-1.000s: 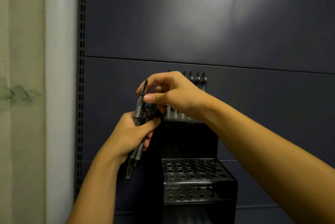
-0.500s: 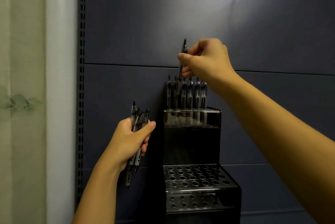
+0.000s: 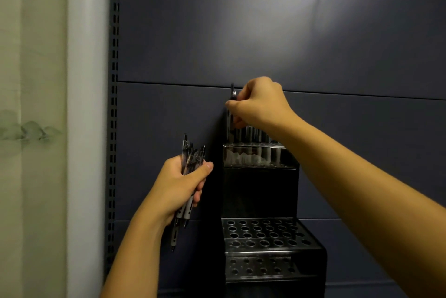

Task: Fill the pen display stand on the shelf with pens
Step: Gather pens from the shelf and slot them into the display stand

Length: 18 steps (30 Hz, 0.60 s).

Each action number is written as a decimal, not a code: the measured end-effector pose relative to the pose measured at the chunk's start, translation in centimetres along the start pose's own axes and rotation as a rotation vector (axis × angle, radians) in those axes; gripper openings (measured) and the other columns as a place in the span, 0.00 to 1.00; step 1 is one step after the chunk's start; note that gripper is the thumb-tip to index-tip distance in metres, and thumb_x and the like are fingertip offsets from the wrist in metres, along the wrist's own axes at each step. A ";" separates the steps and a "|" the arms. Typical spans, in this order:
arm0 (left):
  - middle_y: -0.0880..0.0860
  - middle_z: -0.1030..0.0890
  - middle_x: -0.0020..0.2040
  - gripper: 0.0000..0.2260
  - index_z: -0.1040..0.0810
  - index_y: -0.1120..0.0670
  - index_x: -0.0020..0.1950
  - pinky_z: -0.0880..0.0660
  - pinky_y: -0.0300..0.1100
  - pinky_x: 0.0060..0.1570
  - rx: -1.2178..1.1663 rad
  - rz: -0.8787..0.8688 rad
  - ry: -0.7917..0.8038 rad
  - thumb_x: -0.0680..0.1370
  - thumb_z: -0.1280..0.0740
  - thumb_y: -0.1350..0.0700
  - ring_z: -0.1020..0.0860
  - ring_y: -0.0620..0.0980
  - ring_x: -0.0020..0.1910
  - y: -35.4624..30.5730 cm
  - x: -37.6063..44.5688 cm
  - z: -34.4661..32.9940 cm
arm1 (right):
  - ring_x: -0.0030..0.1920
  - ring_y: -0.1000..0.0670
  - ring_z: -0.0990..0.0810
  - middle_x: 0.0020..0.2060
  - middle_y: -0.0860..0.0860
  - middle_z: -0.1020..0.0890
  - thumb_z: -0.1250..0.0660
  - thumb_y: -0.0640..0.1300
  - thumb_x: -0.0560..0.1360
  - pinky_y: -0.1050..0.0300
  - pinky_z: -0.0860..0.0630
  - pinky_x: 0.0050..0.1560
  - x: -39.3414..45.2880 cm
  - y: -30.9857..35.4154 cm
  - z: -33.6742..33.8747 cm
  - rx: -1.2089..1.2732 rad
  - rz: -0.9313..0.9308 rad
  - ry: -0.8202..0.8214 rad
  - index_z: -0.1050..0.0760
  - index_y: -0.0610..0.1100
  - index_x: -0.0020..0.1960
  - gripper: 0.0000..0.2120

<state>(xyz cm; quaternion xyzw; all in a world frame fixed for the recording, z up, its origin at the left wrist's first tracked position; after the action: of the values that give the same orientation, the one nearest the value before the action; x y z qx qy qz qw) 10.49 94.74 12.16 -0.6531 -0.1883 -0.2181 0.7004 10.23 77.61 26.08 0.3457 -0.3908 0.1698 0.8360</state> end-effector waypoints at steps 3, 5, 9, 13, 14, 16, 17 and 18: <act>0.54 0.27 0.31 0.09 0.25 0.57 0.44 0.29 0.41 0.26 0.005 -0.004 0.002 0.80 0.30 0.54 0.29 0.50 0.25 0.0 0.0 -0.1 | 0.34 0.43 0.14 0.33 0.38 0.15 0.26 0.41 0.74 0.46 0.15 0.41 -0.7 -0.1 -0.9 -0.092 -0.017 0.038 0.20 0.30 0.40 0.13; 0.54 0.26 0.31 0.09 0.25 0.57 0.43 0.28 0.42 0.26 0.011 -0.005 0.006 0.80 0.30 0.54 0.29 0.50 0.26 0.0 0.0 -0.1 | 0.37 0.39 0.14 0.36 0.35 0.15 0.27 0.41 0.73 0.41 0.16 0.40 -1.2 0.0 -1.2 -0.146 -0.012 0.041 0.20 0.28 0.43 0.13; 0.54 0.26 0.31 0.10 0.25 0.56 0.43 0.28 0.42 0.26 0.022 0.001 0.007 0.80 0.30 0.54 0.29 0.50 0.25 -0.1 0.0 -0.1 | 0.39 0.39 0.14 0.40 0.34 0.16 0.28 0.41 0.73 0.41 0.16 0.42 -1.7 0.5 -1.1 -0.213 -0.014 0.036 0.20 0.27 0.46 0.14; 0.54 0.26 0.31 0.10 0.26 0.56 0.42 0.29 0.42 0.26 0.026 -0.003 0.011 0.80 0.30 0.54 0.29 0.50 0.25 -0.1 -0.1 -0.1 | 0.26 0.47 0.28 0.25 0.44 0.25 0.28 0.47 0.75 0.55 0.29 0.24 -1.5 0.8 -0.6 -0.312 -0.004 0.036 0.30 0.36 0.32 0.21; 0.54 0.26 0.31 0.10 0.26 0.56 0.41 0.29 0.42 0.26 0.030 -0.007 0.013 0.80 0.29 0.54 0.29 0.50 0.25 -0.2 0.0 -0.1 | 0.25 0.48 0.33 0.23 0.47 0.31 0.29 0.50 0.77 0.58 0.35 0.24 -1.6 0.9 -0.4 -0.347 0.020 0.006 0.35 0.40 0.30 0.24; 0.54 0.27 0.30 0.11 0.26 0.56 0.40 0.29 0.42 0.26 0.042 -0.013 0.016 0.80 0.30 0.54 0.29 0.50 0.25 -0.3 0.0 -0.1 | 0.25 0.47 0.32 0.24 0.48 0.30 0.33 0.53 0.79 0.56 0.32 0.27 -1.9 1.4 -0.1 -0.386 0.110 -0.070 0.32 0.39 0.31 0.24; 0.55 0.27 0.30 0.12 0.27 0.57 0.40 0.29 0.43 0.26 0.049 -0.015 0.019 0.80 0.30 0.54 0.29 0.50 0.25 -0.3 0.0 -0.1 | 0.28 0.46 0.27 0.26 0.48 0.26 0.33 0.54 0.79 0.54 0.26 0.30 -2.1 1.8 -0.1 -0.384 0.180 -0.081 0.26 0.38 0.34 0.22; 0.55 0.27 0.30 0.12 0.27 0.57 0.40 0.29 0.43 0.27 0.056 -0.018 0.026 0.80 0.30 0.55 0.29 0.51 0.25 -0.4 0.0 0.0 | 0.31 0.46 0.23 0.29 0.48 0.22 0.33 0.55 0.78 0.53 0.23 0.33 -2.3 2.3 -0.2 -0.369 0.246 -0.046 0.22 0.40 0.38 0.20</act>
<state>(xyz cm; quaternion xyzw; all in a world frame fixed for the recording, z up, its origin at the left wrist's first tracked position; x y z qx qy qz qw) 10.28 94.69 12.47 -0.6288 -0.1913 -0.2275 0.7186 7.59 79.36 25.20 0.1404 -0.4734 0.1882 0.8490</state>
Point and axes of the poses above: each hand's wrist, its own x-axis towards the middle knuckle, its own z-axis out of the back of the hand, y = z × x, the point moved 1 cm from there along x, towards the middle knuckle
